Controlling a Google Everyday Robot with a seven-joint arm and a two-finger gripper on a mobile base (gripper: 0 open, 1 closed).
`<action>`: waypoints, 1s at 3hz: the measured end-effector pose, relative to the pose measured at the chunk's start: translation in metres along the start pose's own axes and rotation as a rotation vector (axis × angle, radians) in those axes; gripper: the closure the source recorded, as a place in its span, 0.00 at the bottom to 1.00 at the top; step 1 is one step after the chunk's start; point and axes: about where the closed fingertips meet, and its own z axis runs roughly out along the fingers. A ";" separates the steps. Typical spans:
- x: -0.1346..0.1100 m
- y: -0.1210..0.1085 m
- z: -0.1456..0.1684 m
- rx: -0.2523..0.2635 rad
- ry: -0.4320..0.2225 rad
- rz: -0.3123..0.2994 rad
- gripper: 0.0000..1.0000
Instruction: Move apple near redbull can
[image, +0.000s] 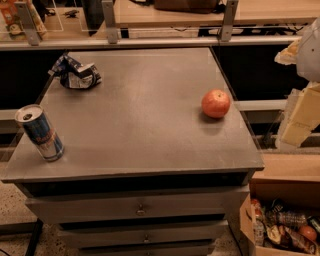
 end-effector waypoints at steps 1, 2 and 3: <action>0.000 0.000 0.000 0.000 0.000 0.000 0.00; -0.003 -0.008 0.000 0.006 -0.023 0.001 0.00; -0.009 -0.039 0.018 0.006 -0.033 0.012 0.00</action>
Offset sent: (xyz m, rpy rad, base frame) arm 0.0181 0.0010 0.0004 0.0472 -0.0039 0.0094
